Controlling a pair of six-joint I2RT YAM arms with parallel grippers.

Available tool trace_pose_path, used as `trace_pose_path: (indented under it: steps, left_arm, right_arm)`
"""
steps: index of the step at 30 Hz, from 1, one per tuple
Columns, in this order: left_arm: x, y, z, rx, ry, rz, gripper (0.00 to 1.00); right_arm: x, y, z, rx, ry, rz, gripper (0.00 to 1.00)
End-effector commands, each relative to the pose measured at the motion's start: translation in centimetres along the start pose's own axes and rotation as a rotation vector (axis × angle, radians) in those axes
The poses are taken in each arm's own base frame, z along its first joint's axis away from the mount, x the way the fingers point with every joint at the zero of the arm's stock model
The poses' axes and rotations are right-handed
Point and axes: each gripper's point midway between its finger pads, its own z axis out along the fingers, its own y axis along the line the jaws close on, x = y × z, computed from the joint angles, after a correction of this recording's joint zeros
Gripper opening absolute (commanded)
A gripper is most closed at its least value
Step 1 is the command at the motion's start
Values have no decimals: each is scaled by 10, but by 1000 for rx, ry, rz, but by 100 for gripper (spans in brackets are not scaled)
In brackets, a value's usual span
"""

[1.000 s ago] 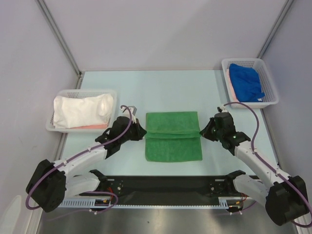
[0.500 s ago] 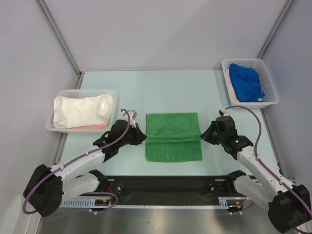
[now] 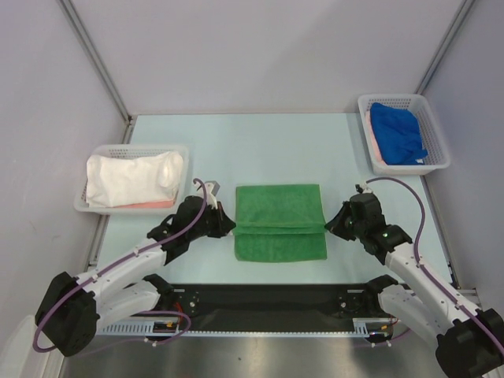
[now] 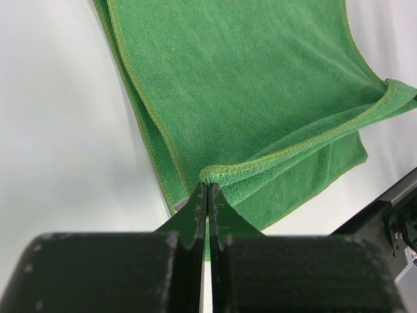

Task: Fold and stack the towels
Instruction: Fold the towel

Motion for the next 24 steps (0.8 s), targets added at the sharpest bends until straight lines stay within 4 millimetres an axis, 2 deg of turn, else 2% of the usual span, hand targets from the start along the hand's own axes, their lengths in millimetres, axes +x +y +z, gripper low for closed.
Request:
trace_pose_path:
  steps: [1,8,24]
  left_arm:
    - [6,-4,-3,23,8,-13,0]
    - [18,-1,-2,23,37,-24,0]
    - [33,1,-1,31,69,-23,1]
  right_arm:
    - [7,-7,-2,21,9,16,0]
    - [12,-13,-2,44,7,24,0]
    - [28,-21,-2,60,27,29,0]
